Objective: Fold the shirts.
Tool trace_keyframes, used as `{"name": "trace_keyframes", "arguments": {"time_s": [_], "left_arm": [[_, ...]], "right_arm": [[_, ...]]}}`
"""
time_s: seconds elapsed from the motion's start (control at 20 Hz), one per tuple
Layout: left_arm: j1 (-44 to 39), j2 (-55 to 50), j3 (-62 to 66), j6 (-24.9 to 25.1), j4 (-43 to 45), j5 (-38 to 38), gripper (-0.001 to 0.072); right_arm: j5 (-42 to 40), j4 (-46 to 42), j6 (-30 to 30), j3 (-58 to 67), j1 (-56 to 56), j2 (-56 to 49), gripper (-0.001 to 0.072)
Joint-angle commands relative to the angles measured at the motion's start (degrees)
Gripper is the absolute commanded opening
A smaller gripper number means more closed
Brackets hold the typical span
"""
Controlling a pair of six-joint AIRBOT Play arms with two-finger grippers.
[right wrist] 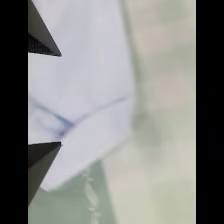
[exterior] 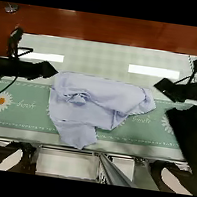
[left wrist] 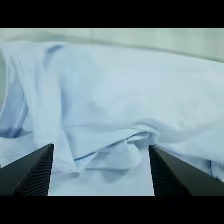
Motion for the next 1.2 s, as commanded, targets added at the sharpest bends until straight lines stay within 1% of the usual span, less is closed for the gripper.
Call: {"name": "trace_keyframes", "arguments": {"time_s": [0.0, 0.1, 0.15, 0.2, 0.25, 0.3, 0.35, 0.45, 0.55, 0.6, 0.65, 0.75, 0.85, 1.0, 1.05, 1.1, 1.15], "left_arm": [[4.66, -2.1, 4.13, -0.13, 7.98, -7.32, 0.0703], [11.58, -0.46, 2.69, -1.11, 11.65, -11.93, 0.0702], [15.06, 0.2, -0.17, -1.92, 11.15, -14.23, 0.0702], [17.49, 0.48, -3.76, -2.25, 9.53, -16.28, 0.0702], [19.06, 0.52, -8.44, -2.08, 6.38, -17.51, 0.0701], [19.32, 0.52, -12.92, -0.61, 3.45, -17.9, 0.0701], [18.95, 0.48, -17.49, 0.96, 1.16, -17.35, 0.0701], [18.27, 0.42, -23.89, 3.82, -0.13, -14.75, 0.0701], [18.12, 0.42, -27.1, 4.66, -2.45, -12.76, 0.0701], [17.79, 0.44, -27.98, 6.78, -5.7, -12.48, 0.0701], [17.14, 0.44, -28.89, 8.7, -9.84, -11.93, 0.0701], [14.12, 0.39, -30.91, 9.6, -14.08, -8.09, 0.0701], [9.66, -0.17, -32.24, 9.62, -16.31, -3.89, 0.0701], [2.64, -1.57, -32.13, 9.62, -17.22, 1.2, 0.0698], [1.55, -1.68, -32.02, 9.64, -17.22, 2.08, 0.068], [1.27, -1.64, -31.98, 9.66, -17.22, 2.29, 0.0422], [1.29, -1.6, -31.89, 9.7, -17.2, 2.21, 0.0004]], "right_arm": [[10.47, 12.07, -12.68, 10.95, -13.16, -6.58, 0.0623], [17.62, 7.5, -15.37, 11.43, -19.45, -4.83, 0.0619], [20.41, 3.17, -15.65, 9.55, -20.85, -3.58, 0.0619], [21.0, 0.42, -15.67, 5.75, -21.07, -1.84, 0.0619], [20.74, 0.55, -15.67, 1.14, -20.85, 0.04, 0.0619], [20.35, 3.06, -16.39, -4.22, -20.22, 2.08, 0.0619], [19.61, 6.43, -18.18, -8.98, -19.02, 3.72, 0.0619], [19.04, 11.47, -20.44, -16.52, -15.1, 5.68, 0.0619], [18.6, 12.26, -20.87, -20.5, -9.92, 5.84, 0.0619], [17.46, 12.15, -20.85, -21.51, -7.3, 5.84, 0.0619], [15.8, 12.02, -20.52, -21.97, -5.11, 5.81, 0.0618], [11.72, 11.82, -17.64, -22.14, -1.31, 5.81, 0.0618], [8.79, 11.82, -14.88, -22.14, 2.36, 5.75, 0.0619], [7.02, 11.93, -12.48, -22.14, 8.85, 4.2, 0.0618], [6.34, 11.96, -12.13, -22.14, 11.06, 3.28, 0.0618], [5.44, 12.31, -11.3, -22.14, 13.22, 2.01, 0.0619], [4.5, 13.11, -11.15, -22.14, 14.91, 0.66, 0.0618]]}}
